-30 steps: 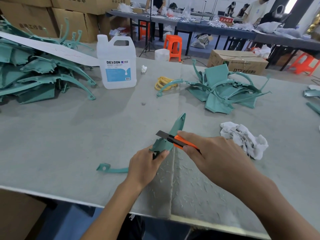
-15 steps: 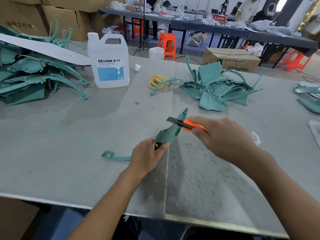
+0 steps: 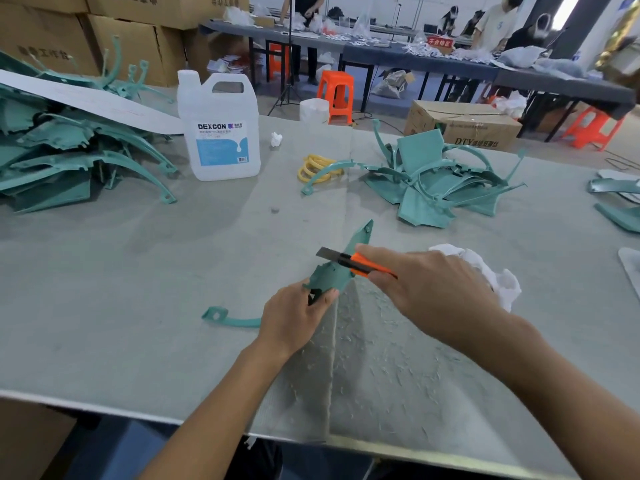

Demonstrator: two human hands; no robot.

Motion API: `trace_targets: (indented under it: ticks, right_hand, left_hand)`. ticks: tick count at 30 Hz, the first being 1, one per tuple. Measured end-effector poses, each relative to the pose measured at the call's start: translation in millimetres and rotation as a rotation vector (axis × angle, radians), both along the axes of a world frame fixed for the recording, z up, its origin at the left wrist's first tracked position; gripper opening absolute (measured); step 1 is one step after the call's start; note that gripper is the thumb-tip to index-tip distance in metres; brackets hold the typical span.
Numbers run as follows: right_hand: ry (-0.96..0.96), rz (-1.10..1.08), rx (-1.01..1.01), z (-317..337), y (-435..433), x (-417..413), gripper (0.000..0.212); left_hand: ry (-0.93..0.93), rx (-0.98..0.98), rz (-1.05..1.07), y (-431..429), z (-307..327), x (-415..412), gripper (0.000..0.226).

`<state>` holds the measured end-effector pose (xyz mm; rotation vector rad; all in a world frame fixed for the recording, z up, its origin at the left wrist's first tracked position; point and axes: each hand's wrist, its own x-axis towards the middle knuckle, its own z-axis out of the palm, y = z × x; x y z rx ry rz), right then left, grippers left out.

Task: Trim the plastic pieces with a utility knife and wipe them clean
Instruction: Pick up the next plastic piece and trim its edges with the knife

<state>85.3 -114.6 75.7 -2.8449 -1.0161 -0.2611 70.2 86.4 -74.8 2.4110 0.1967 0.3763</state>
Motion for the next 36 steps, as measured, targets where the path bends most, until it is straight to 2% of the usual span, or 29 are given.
trace_targets:
  ticks: [5, 8, 11, 14, 17, 19, 21, 23, 27, 29, 31, 33, 36]
  right_hand:
    - [-0.087, -0.183, -0.012, 12, -20, 40, 0.029]
    - [-0.101, -0.070, 0.080, 7, -16, 22, 0.030]
    - [-0.017, 0.045, 0.063, -6, -4, 1, 0.035]
    - [0.077, -0.053, 0.071, -3, -7, 20, 0.034]
    - [-0.016, -0.129, 0.057, 11, -12, 31, 0.034]
    - [-0.045, -0.052, 0.055, 8, -5, 19, 0.032]
    - [0.035, 0.032, 0.054, 0, 4, 2, 0.030]
    - [0.062, 0.007, 0.050, -4, 2, 4, 0.031]
    - [0.022, -0.148, 0.013, 8, -13, 32, 0.036]
    - [-0.059, -0.125, -0.029, 8, -10, 32, 0.036]
    - [-0.117, -0.099, 0.043, 6, -4, 27, 0.036]
    - [0.010, -0.104, 0.203, 3, 4, 26, 0.040]
    - [0.325, -0.114, 0.372, -4, 21, 28, 0.042]
  left_hand:
    - [0.026, 0.039, 0.010, 0, -3, 1, 0.043]
    - [0.004, 0.042, 0.016, -1, -2, 1, 0.043]
    - [0.009, 0.034, 0.014, 0, -3, 2, 0.045]
    - [0.032, 0.044, 0.034, -1, -1, 2, 0.047]
    - [0.033, 0.056, 0.046, -3, -1, 1, 0.048]
    - [0.022, 0.057, 0.052, -2, -2, 0, 0.047]
    - [0.016, 0.045, 0.041, -1, -2, 0, 0.047]
    - [0.026, 0.051, 0.040, -2, 0, 0, 0.049]
    - [0.087, 0.069, 0.061, -3, 3, 1, 0.061]
    - [0.101, 0.067, 0.062, -3, 3, 0, 0.062]
    - [0.094, 0.076, 0.060, -5, 3, -1, 0.059]
    - [0.075, 0.087, 0.059, -7, 6, -4, 0.054]
    - [0.026, 0.096, 0.050, -10, 10, -6, 0.043]
